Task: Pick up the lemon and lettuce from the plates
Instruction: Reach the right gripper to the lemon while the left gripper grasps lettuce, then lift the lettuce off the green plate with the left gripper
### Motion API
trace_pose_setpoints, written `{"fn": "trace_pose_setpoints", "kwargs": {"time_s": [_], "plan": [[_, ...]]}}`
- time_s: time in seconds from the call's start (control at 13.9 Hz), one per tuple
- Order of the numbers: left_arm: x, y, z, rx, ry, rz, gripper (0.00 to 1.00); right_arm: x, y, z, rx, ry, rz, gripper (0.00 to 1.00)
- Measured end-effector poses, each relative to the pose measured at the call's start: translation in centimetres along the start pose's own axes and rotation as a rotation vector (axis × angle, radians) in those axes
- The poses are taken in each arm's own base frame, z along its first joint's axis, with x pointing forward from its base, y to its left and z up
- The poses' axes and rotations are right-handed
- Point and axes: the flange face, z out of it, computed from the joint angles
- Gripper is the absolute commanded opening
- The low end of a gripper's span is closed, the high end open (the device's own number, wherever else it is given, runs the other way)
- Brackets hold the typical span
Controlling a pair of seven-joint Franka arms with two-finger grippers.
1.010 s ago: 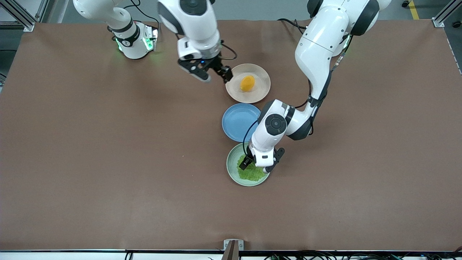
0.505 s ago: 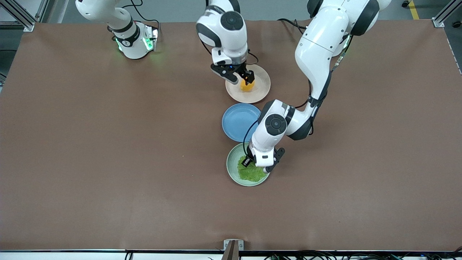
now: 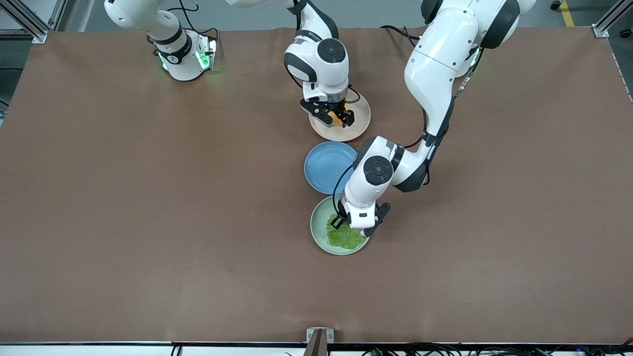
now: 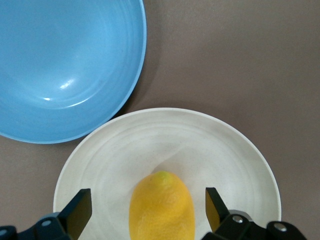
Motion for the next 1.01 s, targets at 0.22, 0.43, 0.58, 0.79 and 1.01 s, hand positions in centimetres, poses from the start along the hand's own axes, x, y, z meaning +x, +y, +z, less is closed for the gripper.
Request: {"fn": "trace_pose_setpoints", "kwargs": {"time_s": [0.22, 0.43, 0.58, 0.79, 1.01], "plan": [[-0.1, 0.8, -1.7, -0.026, 0.001, 0.003, 0.0, -0.6, 0.2, 0.6, -0.008, 0.004, 0.002, 0.97], [-0.2, 2.2, -5.6, -0.072, 0.004, 0.005, 0.0, -1.3, 0.5, 1.4, -0.018, 0.02, 0.0, 0.96], [0.8, 2.8, -9.6, -0.058, -0.002, 0.015, 0.0, -1.9, 0.7, 1.8, -0.021, 0.028, 0.003, 0.94], [4.0, 2.2, -17.1, 0.007, -0.019, 0.104, 0.0, -2.8, 0.8, 2.2, -0.022, 0.035, -0.002, 0.89], [9.4, -1.3, -22.7, 0.034, -0.018, 0.216, 0.0, -3.9, 0.7, 2.8, -0.012, 0.048, 0.011, 0.75]]}}
